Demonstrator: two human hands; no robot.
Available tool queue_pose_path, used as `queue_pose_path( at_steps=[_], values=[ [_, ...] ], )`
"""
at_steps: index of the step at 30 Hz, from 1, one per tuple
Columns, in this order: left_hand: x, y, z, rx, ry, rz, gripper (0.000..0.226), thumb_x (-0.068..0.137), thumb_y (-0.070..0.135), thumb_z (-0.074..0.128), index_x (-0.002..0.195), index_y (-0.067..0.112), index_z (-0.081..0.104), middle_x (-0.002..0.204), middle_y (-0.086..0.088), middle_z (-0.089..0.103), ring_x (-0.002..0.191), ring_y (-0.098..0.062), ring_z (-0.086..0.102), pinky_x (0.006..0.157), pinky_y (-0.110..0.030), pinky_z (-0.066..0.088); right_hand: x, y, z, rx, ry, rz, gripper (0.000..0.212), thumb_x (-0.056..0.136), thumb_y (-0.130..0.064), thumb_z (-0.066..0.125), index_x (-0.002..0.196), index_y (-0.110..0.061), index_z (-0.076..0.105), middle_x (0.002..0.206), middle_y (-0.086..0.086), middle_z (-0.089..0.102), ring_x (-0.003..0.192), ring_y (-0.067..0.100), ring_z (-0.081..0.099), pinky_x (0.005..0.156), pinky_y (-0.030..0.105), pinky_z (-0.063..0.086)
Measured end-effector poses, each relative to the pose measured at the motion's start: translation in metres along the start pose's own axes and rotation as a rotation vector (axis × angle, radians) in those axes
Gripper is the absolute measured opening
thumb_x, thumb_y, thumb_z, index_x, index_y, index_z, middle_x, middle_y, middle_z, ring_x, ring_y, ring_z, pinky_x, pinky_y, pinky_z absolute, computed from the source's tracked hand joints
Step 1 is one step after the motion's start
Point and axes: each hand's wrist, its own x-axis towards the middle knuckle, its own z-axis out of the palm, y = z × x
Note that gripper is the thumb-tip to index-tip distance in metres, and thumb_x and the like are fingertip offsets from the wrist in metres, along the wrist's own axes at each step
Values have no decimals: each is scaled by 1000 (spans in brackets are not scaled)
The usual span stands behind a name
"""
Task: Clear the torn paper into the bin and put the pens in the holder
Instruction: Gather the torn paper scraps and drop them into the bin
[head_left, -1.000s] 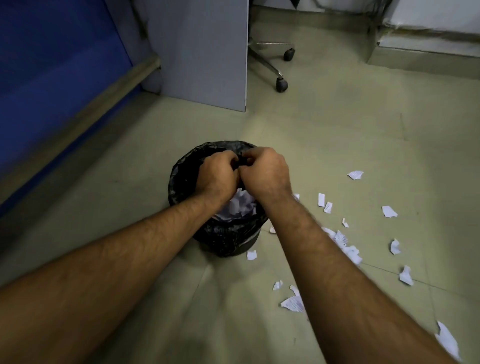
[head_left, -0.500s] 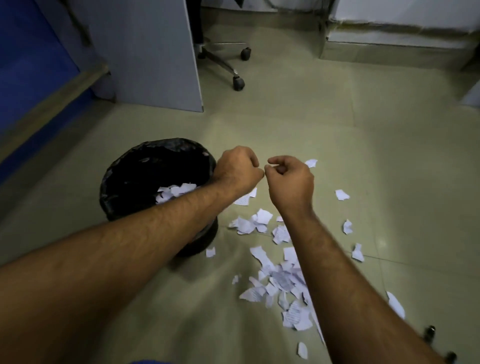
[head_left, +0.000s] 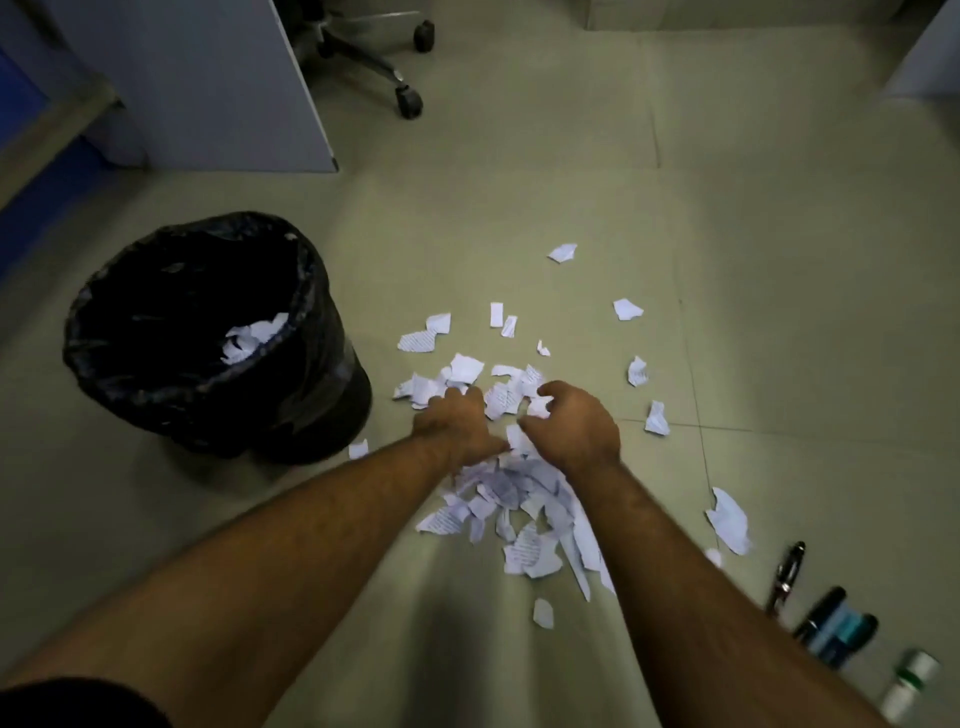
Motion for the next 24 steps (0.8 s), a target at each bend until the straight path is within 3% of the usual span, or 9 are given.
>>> queue_pose_path(
  at_steps=[3, 6, 9, 11, 13, 15, 19, 21, 24],
  values=[
    [-11, -5, 34, -20, 9, -205, 109, 67, 83, 56, 150, 20, 24, 157, -16, 23, 137, -40, 34, 102, -47, 43, -10, 29, 21, -247, -34, -89, 62, 74, -50, 70, 131, -29, 57, 130, 3, 59, 120, 30, 54, 94, 38, 48],
    [-13, -11, 51, -131, -6, -340, 111, 67, 85, 52, 151, 20, 20, 158, -18, 21, 138, -40, 34, 104, -46, 42, -18, 45, 35, -323, -101, -137, 80, 74, -62, 68, 142, -27, 46, 142, 4, 49, 126, 32, 49, 98, 41, 45],
    [-21, -5, 65, -178, 0, -199, 92, 79, 75, 52, 149, 20, 27, 152, -15, 32, 134, -36, 39, 104, -43, 41, -25, 53, 43, -396, -128, -201, 81, 71, -68, 60, 138, -24, 51, 143, 8, 50, 122, 35, 51, 95, 41, 46],
    [-28, -5, 70, -162, 140, -62, 71, 87, 62, 52, 143, 20, 37, 144, -11, 42, 127, -32, 45, 98, -41, 46, -28, 57, 51, -386, -88, -234, 83, 62, -65, 58, 132, -21, 58, 135, 11, 57, 115, 37, 55, 89, 42, 48],
    [-30, -13, 70, -57, 330, -71, 57, 91, 53, 52, 135, 19, 44, 137, -10, 45, 120, -30, 48, 91, -40, 49, -29, 58, 59, -354, -37, -255, 76, 60, -58, 62, 125, -19, 62, 125, 12, 62, 107, 39, 59, 84, 43, 49],
    [-29, -30, 72, -15, 426, -247, 52, 90, 50, 52, 129, 17, 48, 134, -12, 45, 118, -30, 49, 88, -40, 48, -28, 53, 64, -356, -23, -239, 73, 63, -50, 68, 128, -19, 59, 125, 11, 60, 111, 37, 56, 86, 43, 48],
    [-13, -64, 81, -210, 341, -552, 58, 92, 53, 48, 135, 14, 43, 152, -17, 32, 133, -36, 38, 102, -44, 41, -27, 39, 74, -384, -32, -228, 72, 74, -43, 70, 139, -22, 46, 135, 8, 51, 121, 31, 47, 94, 41, 42],
    [-7, -68, 85, -192, 321, -436, 60, 97, 51, 42, 141, 11, 40, 154, -19, 32, 140, -36, 31, 113, -43, 29, -26, 35, 78, -369, 0, -216, 70, 72, -39, 70, 136, -21, 49, 132, 9, 52, 118, 32, 48, 91, 41, 42],
    [-9, -51, 92, -162, 382, -22, 50, 101, 37, 41, 141, 7, 42, 149, -18, 41, 140, -32, 34, 116, -37, 23, -23, 35, 85, -313, 69, -220, 67, 66, -36, 72, 128, -17, 55, 123, 13, 58, 108, 36, 54, 84, 43, 46]
  ],
)
